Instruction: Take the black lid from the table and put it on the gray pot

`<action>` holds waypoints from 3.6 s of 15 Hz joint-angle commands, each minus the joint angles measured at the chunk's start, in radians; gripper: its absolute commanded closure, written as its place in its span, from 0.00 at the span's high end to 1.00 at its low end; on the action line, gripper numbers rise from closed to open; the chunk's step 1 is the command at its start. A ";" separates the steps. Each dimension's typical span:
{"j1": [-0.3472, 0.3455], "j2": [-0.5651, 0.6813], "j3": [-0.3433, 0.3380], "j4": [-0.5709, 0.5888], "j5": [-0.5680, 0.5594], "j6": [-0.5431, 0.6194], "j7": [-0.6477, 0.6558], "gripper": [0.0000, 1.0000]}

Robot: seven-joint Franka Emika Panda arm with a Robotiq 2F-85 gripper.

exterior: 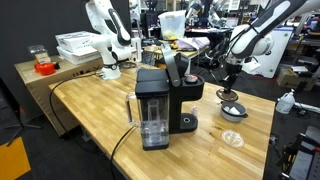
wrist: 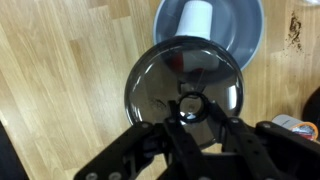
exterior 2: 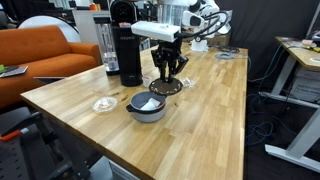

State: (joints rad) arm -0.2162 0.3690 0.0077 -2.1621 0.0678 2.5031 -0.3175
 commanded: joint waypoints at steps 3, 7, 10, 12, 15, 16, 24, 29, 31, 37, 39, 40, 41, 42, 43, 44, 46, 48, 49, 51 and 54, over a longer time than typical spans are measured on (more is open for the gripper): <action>0.044 -0.077 -0.017 -0.122 -0.049 0.042 -0.008 0.08; 0.058 -0.094 -0.018 -0.161 -0.062 0.046 -0.003 0.08; 0.058 -0.095 -0.019 -0.170 -0.057 0.047 -0.006 0.08; 0.056 -0.096 -0.020 -0.173 -0.052 0.049 -0.008 0.08; 0.049 -0.082 -0.018 -0.163 -0.038 0.055 -0.020 0.08; 0.047 -0.075 -0.016 -0.157 -0.030 0.055 -0.025 0.08; 0.035 -0.033 -0.003 -0.148 0.011 0.048 -0.048 0.08; 0.038 0.004 -0.002 -0.111 -0.004 0.034 -0.051 0.30; 0.039 0.014 -0.005 -0.098 -0.009 0.030 -0.045 0.59; 0.038 0.024 -0.006 -0.082 -0.011 0.028 -0.039 1.00; 0.041 0.019 -0.008 -0.086 -0.015 0.031 -0.036 1.00; 0.045 0.012 -0.012 -0.091 -0.023 0.037 -0.028 1.00; 0.048 0.001 -0.014 -0.098 -0.026 0.045 -0.021 1.00; 0.051 -0.011 -0.017 -0.106 -0.030 0.054 -0.014 1.00; 0.055 -0.027 -0.021 -0.115 -0.035 0.063 -0.005 1.00; 0.060 -0.043 -0.026 -0.125 -0.042 0.066 0.009 1.00; 0.065 -0.083 -0.032 -0.155 -0.043 0.076 0.034 1.00; 0.067 -0.125 -0.036 -0.192 -0.037 0.082 0.061 1.00; 0.069 -0.149 -0.038 -0.215 -0.033 0.083 0.076 1.00; 0.073 -0.197 -0.042 -0.264 -0.030 0.089 0.101 1.00; 0.079 -0.291 -0.046 -0.355 -0.026 0.123 0.137 1.00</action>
State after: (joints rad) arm -0.1588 0.1730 -0.0181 -2.4223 0.0430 2.5696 -0.2192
